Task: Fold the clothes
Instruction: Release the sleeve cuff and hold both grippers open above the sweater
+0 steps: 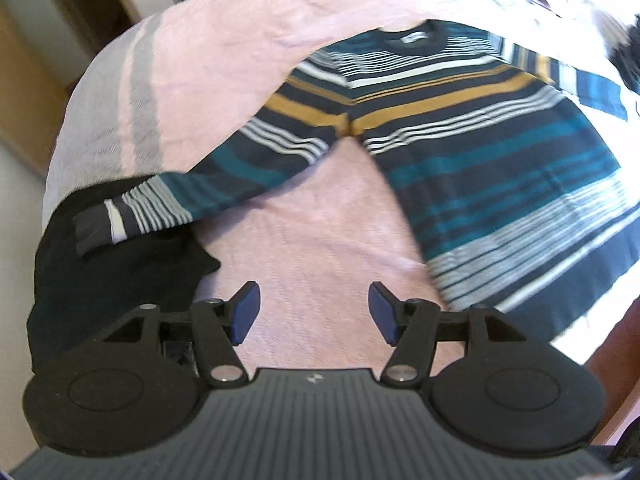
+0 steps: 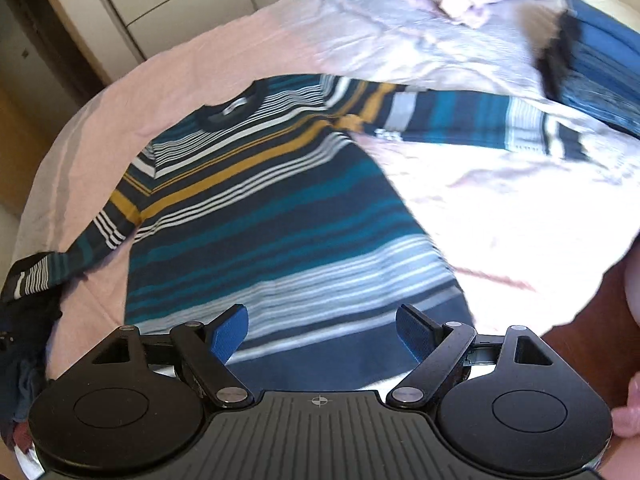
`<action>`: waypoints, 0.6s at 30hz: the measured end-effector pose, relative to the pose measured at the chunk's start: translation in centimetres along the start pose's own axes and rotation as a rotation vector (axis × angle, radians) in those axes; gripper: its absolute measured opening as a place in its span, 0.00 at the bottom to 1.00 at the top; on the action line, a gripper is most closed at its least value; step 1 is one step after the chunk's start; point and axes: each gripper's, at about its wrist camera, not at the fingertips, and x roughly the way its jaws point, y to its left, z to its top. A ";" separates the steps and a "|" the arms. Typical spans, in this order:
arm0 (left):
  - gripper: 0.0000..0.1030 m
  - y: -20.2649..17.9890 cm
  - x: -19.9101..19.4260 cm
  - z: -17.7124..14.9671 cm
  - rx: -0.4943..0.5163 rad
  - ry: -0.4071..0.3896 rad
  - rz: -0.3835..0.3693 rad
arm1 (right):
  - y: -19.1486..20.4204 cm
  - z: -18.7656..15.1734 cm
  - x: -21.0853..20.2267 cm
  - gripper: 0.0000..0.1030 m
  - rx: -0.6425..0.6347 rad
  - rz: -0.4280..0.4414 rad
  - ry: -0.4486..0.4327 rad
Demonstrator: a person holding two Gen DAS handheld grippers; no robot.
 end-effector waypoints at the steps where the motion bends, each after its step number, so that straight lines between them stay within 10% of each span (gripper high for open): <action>1: 0.58 -0.5 -0.7 -0.2 0.005 -0.012 -0.006 | -0.4 -0.7 -0.7 0.82 0.000 -0.010 0.001; 18: 0.60 -1.3 -4.9 -1.0 0.129 -0.129 -0.095 | 4.5 -6.6 -7.8 0.82 -0.060 -0.091 -0.048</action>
